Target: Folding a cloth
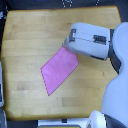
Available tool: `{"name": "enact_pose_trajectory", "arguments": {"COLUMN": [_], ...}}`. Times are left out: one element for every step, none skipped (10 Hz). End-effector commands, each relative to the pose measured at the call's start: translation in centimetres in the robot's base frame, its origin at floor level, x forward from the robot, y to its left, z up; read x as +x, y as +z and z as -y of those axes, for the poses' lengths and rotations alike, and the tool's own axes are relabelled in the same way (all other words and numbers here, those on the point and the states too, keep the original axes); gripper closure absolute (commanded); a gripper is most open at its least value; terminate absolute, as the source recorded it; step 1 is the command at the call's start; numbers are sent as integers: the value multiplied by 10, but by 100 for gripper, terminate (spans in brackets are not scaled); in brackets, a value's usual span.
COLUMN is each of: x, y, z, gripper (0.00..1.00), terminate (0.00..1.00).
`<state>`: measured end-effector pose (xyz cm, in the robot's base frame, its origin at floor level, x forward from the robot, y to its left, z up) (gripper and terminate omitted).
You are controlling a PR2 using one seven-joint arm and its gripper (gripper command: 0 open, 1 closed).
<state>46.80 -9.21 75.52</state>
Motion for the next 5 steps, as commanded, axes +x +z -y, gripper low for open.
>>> {"name": "enact_pose_trajectory", "arguments": {"x": [-9,-13,-18,-20,-22], "y": [-29,-32,-33,-33,-33], "z": [-4,-3,1,2,0], "gripper": [0,0,0,0,100], "terminate": [0,0,0,0,0]}}
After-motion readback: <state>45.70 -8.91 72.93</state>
